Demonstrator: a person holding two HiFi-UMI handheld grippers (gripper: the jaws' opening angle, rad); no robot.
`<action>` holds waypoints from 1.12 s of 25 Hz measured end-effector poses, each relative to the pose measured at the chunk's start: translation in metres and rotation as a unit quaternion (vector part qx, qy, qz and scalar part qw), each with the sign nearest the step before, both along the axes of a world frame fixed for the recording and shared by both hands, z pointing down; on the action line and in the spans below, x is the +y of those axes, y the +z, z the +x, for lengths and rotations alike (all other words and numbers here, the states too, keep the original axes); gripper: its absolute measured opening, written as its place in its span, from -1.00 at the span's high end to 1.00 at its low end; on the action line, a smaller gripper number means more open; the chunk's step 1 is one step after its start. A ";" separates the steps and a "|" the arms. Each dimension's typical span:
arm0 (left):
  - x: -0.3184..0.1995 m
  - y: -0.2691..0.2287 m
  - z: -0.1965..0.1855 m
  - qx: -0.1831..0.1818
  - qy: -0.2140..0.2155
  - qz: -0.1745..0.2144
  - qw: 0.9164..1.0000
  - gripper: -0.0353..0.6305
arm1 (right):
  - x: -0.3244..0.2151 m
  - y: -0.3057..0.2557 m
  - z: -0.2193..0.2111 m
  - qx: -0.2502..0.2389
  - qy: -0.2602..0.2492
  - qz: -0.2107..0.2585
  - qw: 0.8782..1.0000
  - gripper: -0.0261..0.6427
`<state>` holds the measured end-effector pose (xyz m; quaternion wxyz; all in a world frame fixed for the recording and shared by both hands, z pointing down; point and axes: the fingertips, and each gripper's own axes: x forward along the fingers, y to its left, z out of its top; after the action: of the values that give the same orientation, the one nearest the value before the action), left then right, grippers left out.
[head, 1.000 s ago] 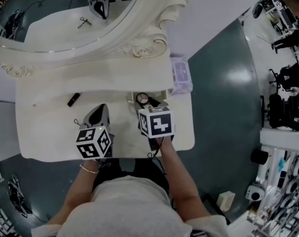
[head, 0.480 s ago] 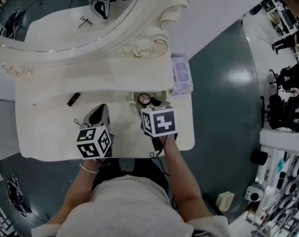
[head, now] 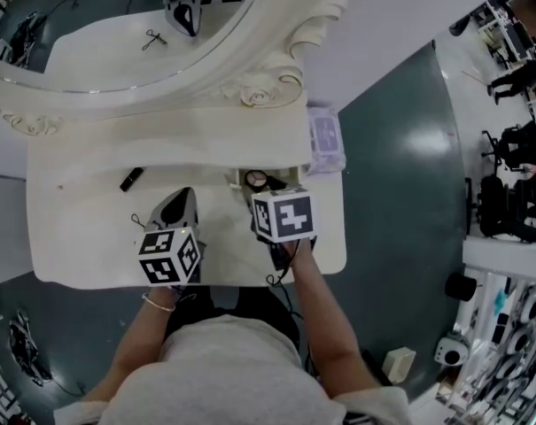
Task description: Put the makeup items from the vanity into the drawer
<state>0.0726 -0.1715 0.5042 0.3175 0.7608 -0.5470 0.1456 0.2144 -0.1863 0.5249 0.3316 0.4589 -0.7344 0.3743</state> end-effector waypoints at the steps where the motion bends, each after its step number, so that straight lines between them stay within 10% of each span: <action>1: 0.000 0.000 0.000 -0.001 0.000 0.000 1.000 0.89 | -0.001 0.001 0.000 -0.002 0.003 0.000 1.000 0.28; 28: 0.028 -0.003 -0.026 -0.002 -0.023 0.000 1.000 0.88 | 0.020 -0.013 -0.012 -0.017 0.029 0.048 0.998 0.28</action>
<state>0.0467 -0.1437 0.5013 0.3194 0.7477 -0.5652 0.1394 0.2019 -0.1659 0.5122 0.2854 0.4890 -0.7434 0.3559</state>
